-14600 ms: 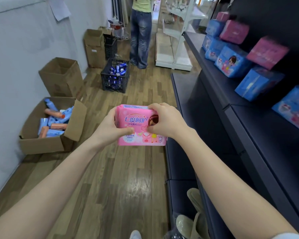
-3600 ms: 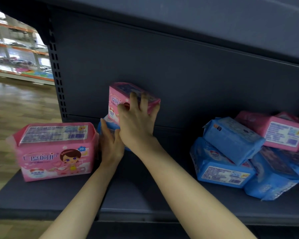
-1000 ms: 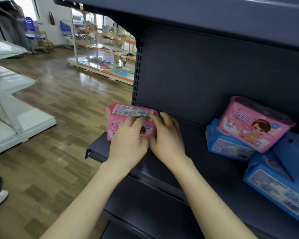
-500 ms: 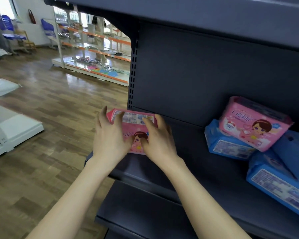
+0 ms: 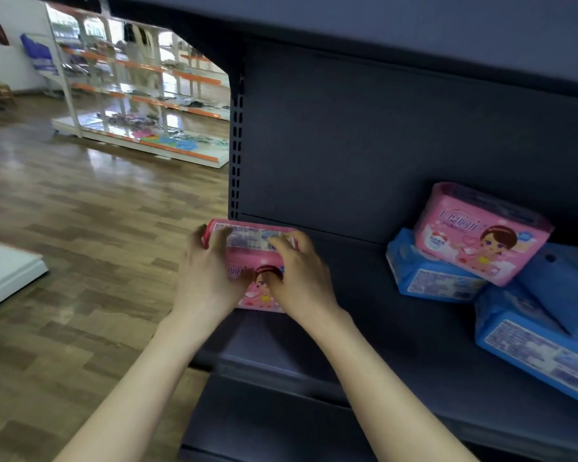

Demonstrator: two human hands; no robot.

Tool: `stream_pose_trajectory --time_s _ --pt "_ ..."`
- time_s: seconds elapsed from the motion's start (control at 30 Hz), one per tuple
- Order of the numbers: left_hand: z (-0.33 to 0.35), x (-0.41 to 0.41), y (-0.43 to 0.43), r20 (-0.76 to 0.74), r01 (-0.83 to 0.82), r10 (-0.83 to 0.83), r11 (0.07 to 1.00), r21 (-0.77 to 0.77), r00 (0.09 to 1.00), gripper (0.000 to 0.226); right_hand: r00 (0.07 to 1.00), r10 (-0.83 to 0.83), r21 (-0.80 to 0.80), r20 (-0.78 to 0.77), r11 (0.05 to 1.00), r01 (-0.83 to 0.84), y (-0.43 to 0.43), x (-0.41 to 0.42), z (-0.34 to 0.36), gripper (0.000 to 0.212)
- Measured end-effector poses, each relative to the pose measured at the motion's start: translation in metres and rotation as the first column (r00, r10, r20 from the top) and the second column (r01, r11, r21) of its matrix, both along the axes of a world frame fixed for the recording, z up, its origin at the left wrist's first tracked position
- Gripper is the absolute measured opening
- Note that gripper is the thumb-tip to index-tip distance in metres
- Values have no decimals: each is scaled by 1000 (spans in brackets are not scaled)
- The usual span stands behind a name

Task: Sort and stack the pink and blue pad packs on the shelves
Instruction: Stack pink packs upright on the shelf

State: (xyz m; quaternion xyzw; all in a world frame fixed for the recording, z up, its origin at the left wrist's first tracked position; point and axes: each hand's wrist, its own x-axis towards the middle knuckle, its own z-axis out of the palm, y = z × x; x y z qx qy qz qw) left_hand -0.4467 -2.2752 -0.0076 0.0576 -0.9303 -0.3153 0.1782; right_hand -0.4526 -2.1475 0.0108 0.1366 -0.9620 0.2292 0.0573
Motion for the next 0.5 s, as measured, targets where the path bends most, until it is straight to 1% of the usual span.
stream_pose_trajectory --time_s 0.1,0.27,0.4,0.5 --pt "-3 -5 6 -35 32 -31 999 33 999 70 999 -33 -40 -28 999 32 1 -3 -5 46" --pt "-8 -16 22 -51 115 -113 992 48 992 66 993 -111 -28 -50 994 109 11 -8 -11 53" --pt "-5 -29 36 -67 199 -199 980 -13 978 62 981 -174 15 -90 984 176 27 -16 -14 55" --pt "0 -42 49 -87 267 -275 960 -88 958 60 971 -209 40 -113 976 215 40 -25 -13 57"
